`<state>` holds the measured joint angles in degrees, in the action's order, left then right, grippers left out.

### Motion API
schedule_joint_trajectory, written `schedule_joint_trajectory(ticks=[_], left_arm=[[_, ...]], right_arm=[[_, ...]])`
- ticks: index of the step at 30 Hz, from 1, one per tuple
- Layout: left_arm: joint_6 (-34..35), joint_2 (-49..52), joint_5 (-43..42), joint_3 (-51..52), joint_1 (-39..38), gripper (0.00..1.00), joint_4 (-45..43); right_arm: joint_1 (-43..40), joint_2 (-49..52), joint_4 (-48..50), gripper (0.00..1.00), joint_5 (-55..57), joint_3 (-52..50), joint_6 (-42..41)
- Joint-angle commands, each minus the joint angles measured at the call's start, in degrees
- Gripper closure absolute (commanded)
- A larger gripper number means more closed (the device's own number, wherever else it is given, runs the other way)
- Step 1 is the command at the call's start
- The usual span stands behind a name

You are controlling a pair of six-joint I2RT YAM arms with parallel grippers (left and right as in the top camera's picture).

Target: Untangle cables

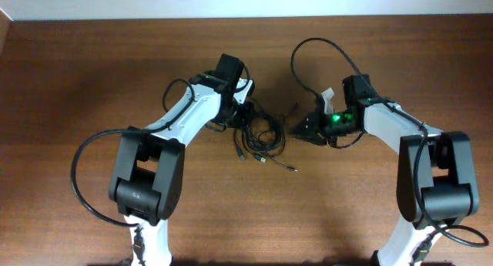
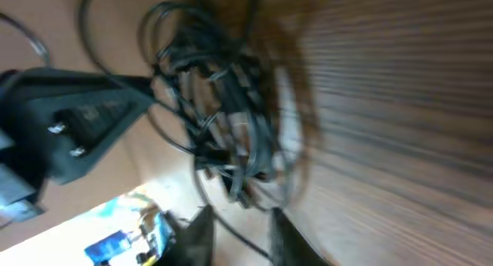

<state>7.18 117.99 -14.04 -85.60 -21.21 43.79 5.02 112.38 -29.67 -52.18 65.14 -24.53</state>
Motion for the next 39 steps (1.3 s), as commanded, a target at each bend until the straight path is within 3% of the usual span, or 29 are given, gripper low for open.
schedule_joint_trajectory(ticks=[1, 4, 5, 9, 12, 13, 17, 19, 20, 21, 25, 27, 30, 34, 36, 39], left_arm=[[0.55, 0.63, 0.52, -0.48, 0.31, 0.89, -0.24], [0.55, 0.63, 0.57, -0.48, 0.33, 0.84, -0.26], [0.55, 0.63, 0.59, -0.48, 0.37, 0.72, -0.28], [0.55, 0.63, 0.59, -0.48, 0.37, 0.57, -0.5], [0.55, 0.63, 0.57, -0.48, 0.37, 0.54, -0.5], [0.55, 0.63, 0.57, -0.48, 0.37, 0.54, -0.52], [0.55, 0.63, -0.15, -0.48, 0.35, 0.58, -0.92], [0.55, 0.63, -0.31, -0.48, 0.31, 0.52, -0.94], [0.55, 0.63, -0.31, -0.48, 0.31, 0.51, -0.96], [0.55, 0.63, -0.28, -0.48, 0.31, 0.51, -0.96], [0.55, 0.63, -0.28, -0.48, 0.31, 0.82, -0.96], [0.55, 0.63, -0.26, -0.48, 0.31, 0.87, -0.96], [0.55, 0.63, -0.24, -0.48, 0.31, 0.85, -0.96], [0.55, 0.63, 0.24, -0.48, 0.37, 0.77, -0.92], [0.55, 0.63, 0.59, -0.48, 0.37, 0.75, -0.9], [0.55, 0.63, 0.59, -0.48, 0.37, 0.73, -0.9]], right_arm=[[0.28, -1.75, -1.88, 0.63, 5.25, 0.0, 1.44], [1.84, -1.75, -2.14, 0.51, 4.85, 0.0, 4.37], [2.99, -1.75, -2.08, 0.49, 4.85, 0.0, 4.66], [9.51, -1.75, -1.55, 0.49, 12.02, 0.0, 4.79], [12.04, -1.75, 0.92, 0.5, 12.68, 0.0, 4.15], [12.55, -1.75, 1.66, 0.51, 12.68, 0.0, 4.17], [13.03, -1.57, 2.03, 0.7, 18.01, 0.0, 4.15], [13.03, -1.31, 2.05, 0.82, 18.64, 0.0, 4.15], [13.03, -1.31, 2.05, 0.95, 19.37, 0.0, 4.11], [13.03, -1.31, 2.01, 0.96, 20.81, 0.0, 2.86], [13.03, -1.31, 1.7, 0.96, 26.1, -0.44, 0.09], [13.03, -1.31, 1.07, 0.96, 29.4, -1.03, 0.07], [13.03, -1.31, 0.31, 0.96, 32.37, -1.57, 0.07], [12.98, -1.31, -1.7, 0.96, 40.0, -1.57, 0.07], [12.92, -1.31, -3.37, 0.88, 42.51, -1.57, 0.09], [12.79, -1.33, -6.95, 0.87, 41.92, -1.2, 0.13]])
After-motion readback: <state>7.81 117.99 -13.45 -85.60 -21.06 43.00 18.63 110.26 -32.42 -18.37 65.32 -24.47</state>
